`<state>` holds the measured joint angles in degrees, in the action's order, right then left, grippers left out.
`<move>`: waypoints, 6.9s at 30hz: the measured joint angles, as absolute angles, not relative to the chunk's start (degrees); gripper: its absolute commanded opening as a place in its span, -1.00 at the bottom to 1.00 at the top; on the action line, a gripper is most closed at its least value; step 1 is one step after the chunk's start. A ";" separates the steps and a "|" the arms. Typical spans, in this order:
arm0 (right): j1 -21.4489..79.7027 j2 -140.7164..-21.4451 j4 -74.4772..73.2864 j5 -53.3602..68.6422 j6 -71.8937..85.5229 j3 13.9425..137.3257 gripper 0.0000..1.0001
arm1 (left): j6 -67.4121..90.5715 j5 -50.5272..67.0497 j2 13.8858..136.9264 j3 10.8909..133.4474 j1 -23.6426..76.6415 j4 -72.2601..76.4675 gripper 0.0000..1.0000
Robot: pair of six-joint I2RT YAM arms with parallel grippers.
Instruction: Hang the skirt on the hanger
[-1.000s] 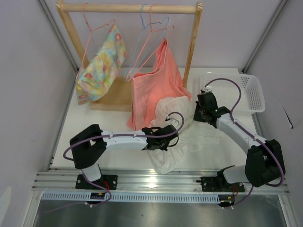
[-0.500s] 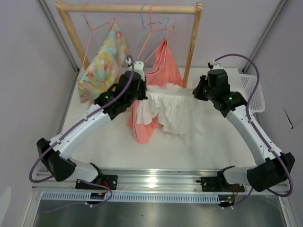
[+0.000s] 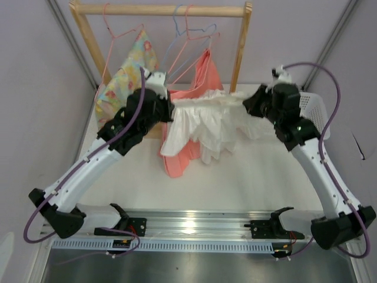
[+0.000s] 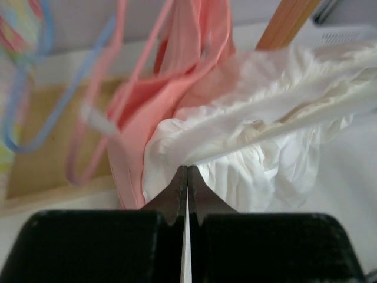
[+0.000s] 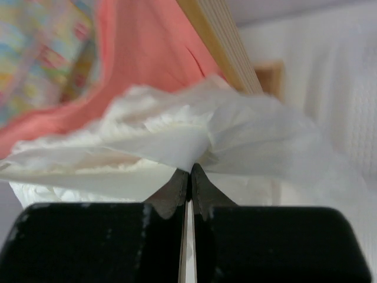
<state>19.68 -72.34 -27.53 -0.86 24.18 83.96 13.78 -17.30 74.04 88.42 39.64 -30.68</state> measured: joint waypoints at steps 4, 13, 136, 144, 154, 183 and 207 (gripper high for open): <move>20.91 -61.47 -29.39 -0.78 27.99 62.81 -1.00 | 17.58 -12.58 66.43 66.92 39.40 -28.86 -1.00; 28.62 -44.49 -33.65 -1.52 40.64 33.36 -1.00 | 25.74 -0.73 61.87 43.07 40.86 -24.60 -1.00; 28.62 -55.46 -31.64 -0.95 29.89 50.24 0.37 | 0.36 6.94 89.43 119.59 16.21 -20.86 -1.00; 28.62 -56.62 -31.38 -0.10 29.69 50.24 0.36 | -0.51 -1.65 75.33 103.55 16.21 -26.44 -1.00; 28.62 -56.73 -31.16 -0.10 29.50 49.67 0.36 | 0.30 -0.38 56.75 98.43 16.12 -24.14 -1.00; 32.82 -57.21 -32.71 -7.81 31.48 44.27 0.05 | 3.60 19.97 50.30 64.58 42.46 -34.92 -1.00; 40.29 -51.37 -41.87 -16.71 44.60 38.09 -0.02 | 4.56 18.11 55.70 54.85 51.53 -27.20 -1.00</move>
<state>40.29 -51.37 -41.87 -16.71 44.60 38.09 4.56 18.11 55.70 54.85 51.53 -27.20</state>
